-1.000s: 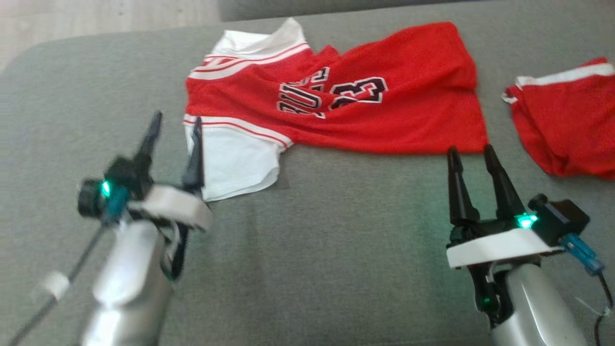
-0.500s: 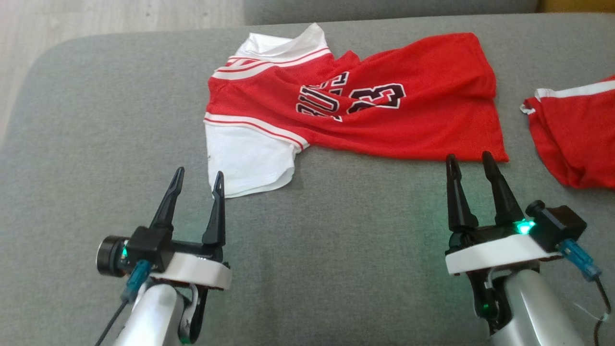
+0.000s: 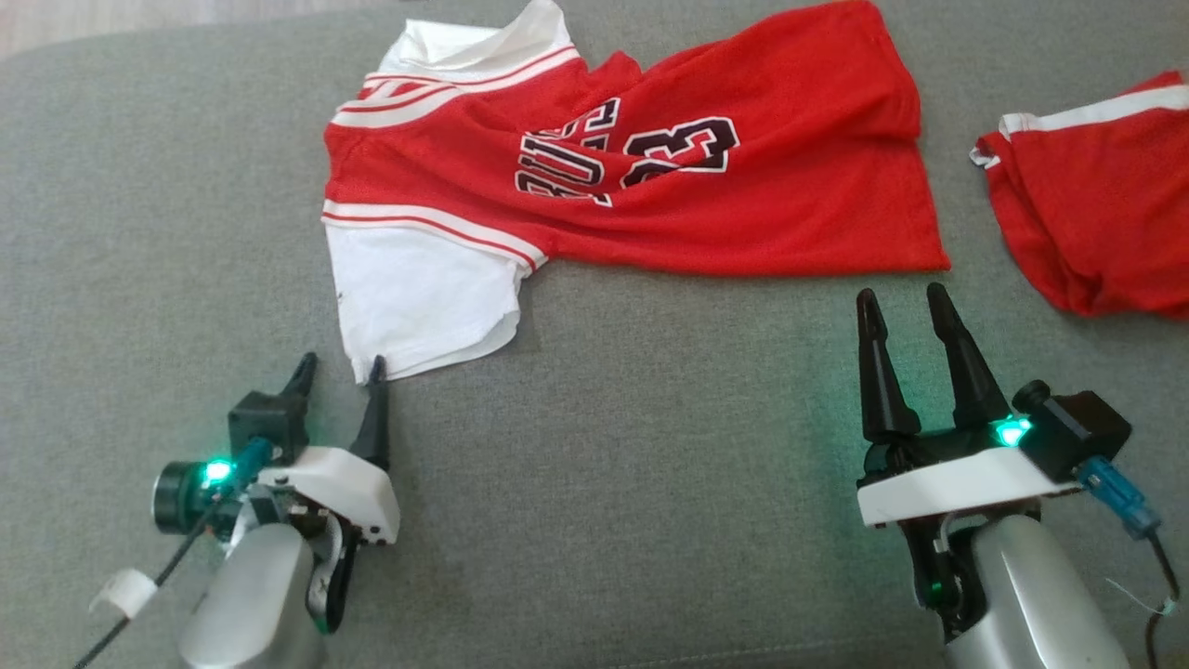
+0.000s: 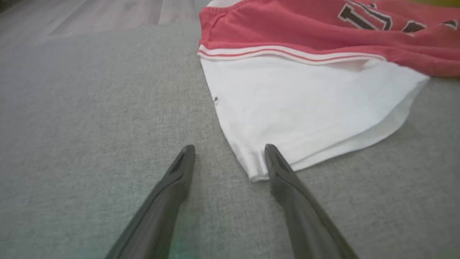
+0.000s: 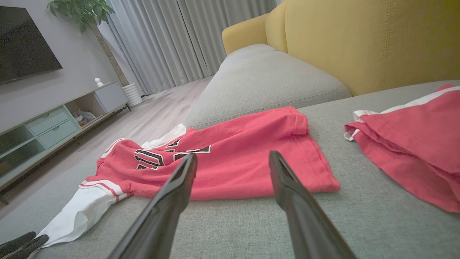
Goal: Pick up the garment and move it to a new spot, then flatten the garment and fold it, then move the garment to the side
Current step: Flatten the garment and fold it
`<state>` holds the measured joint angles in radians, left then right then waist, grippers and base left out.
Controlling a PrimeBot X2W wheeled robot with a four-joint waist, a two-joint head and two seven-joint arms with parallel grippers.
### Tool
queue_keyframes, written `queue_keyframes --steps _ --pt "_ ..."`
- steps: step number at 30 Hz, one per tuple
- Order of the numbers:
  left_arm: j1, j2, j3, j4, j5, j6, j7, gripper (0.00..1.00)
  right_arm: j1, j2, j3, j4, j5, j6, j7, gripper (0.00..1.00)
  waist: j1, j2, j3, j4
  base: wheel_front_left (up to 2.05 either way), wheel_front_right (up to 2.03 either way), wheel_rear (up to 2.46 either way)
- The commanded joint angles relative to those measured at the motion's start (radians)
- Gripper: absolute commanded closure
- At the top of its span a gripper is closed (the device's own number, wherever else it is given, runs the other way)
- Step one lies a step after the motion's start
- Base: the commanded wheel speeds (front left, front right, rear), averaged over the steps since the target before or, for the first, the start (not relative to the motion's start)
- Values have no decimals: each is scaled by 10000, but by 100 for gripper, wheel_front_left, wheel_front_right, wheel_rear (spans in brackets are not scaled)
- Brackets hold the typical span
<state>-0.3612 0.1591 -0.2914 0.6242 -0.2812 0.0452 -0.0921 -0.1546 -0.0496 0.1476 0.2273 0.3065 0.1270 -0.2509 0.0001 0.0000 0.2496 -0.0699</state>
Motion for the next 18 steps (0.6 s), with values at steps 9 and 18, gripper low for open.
queue_keyframes --steps 9,18 --pt "-832 275 245 1064 -166 -163 22 0 -376 -7 264 -343 16 37 -98 0 -1 0 256 -193 0 0 0" --pt "-976 159 77 1416 -290 -457 -386 100 -364 -7 176 -207 1 37 -105 0 -1 0 -24 -146 0 0 0"
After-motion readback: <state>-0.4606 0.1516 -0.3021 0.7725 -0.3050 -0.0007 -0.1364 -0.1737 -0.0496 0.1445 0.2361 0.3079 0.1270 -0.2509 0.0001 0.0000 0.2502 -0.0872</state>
